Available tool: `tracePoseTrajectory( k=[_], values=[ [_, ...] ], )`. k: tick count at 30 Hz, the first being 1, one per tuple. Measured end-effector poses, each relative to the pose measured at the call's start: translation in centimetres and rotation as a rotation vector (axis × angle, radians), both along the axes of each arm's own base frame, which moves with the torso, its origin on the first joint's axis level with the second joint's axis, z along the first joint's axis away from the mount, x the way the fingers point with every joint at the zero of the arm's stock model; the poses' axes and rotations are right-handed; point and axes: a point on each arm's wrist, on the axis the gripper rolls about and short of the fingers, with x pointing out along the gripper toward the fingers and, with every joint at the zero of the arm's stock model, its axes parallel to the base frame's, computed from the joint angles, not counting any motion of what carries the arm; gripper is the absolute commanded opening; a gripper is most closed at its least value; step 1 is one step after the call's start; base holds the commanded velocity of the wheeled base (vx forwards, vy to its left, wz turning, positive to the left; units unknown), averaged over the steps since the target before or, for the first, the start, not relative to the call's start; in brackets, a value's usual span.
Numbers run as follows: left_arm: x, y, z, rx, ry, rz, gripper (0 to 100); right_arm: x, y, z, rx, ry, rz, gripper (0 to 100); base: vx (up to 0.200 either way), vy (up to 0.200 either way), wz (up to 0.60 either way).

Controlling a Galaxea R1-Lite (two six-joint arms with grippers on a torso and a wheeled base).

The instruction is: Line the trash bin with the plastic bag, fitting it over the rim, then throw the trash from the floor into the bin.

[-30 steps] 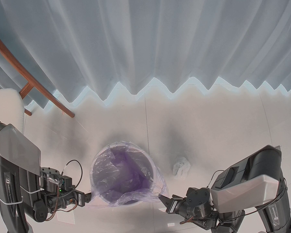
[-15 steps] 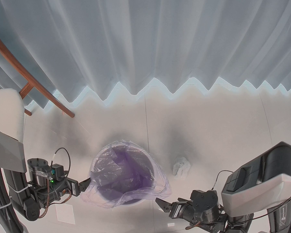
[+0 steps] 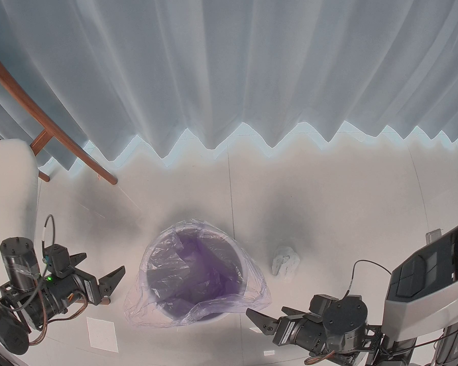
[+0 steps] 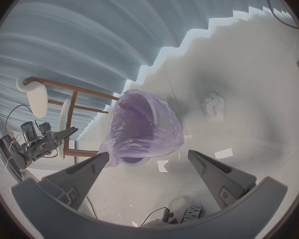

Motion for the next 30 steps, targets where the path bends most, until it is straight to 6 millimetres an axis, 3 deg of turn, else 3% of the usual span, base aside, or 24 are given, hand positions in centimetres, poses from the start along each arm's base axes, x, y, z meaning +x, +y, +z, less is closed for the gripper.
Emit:
tracePoseTrajectory(
  k=[4, 13, 22, 30],
  values=[
    [-2.0, -0.1, 1.8, -0.031, -0.042, -0.057, 100, -0.2, 0.0, 1.3, 0.032, -0.033, 0.011, 100, 0.000, 0.000, 0.00],
    [-4.0, -0.9, 6.3, -0.250, -0.185, -0.250, 100, -0.2, 0.4, 5.0, 0.163, -0.125, 0.020, 100, -0.200, 0.000, 0.00],
    [-4.7, -1.3, 7.6, -0.315, -0.161, -0.278, 100, 0.6, 1.9, 3.9, 0.227, -0.060, -0.012, 100, -0.200, 0.000, 0.00],
    [-4.5, -1.5, 9.7, -0.326, -0.245, -0.284, 100, 1.7, 3.5, 3.7, 0.284, -0.050, -0.026, 100, 0.000, 0.000, 0.00]
  ],
)
